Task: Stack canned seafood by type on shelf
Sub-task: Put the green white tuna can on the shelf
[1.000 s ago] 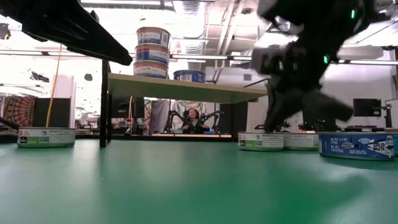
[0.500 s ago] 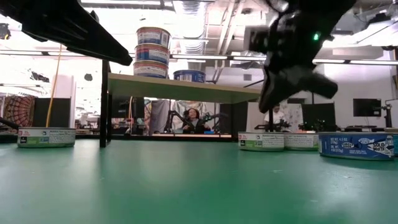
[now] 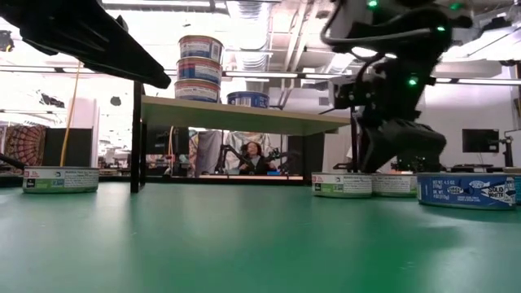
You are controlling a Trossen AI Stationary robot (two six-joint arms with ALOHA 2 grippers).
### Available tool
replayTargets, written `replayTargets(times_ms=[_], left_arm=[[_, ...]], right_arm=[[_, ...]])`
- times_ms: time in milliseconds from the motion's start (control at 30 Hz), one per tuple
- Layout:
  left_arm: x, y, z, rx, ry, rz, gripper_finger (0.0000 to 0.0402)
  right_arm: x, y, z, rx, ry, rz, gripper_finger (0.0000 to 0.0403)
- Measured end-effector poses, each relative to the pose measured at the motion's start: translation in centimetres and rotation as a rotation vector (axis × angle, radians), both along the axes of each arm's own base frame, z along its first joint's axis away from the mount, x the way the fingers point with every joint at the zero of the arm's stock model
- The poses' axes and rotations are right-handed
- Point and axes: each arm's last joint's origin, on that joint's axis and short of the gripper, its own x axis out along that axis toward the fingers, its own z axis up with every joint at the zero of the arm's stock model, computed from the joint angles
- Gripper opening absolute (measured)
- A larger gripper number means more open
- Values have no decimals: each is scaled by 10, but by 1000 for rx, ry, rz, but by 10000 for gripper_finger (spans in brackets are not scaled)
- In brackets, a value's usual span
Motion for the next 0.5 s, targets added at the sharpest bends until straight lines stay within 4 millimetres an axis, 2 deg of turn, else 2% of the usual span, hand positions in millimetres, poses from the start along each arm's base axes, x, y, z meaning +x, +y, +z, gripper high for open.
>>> replayTargets(times_ms=[133,500], left_arm=[[1,1,0,-7,-5,9,240],[19,14,3,-116,7,-48,240]], right_arm=[[-6,15,-8,-17,-47,43,125],[5,72,-2,118,-329,221,117]])
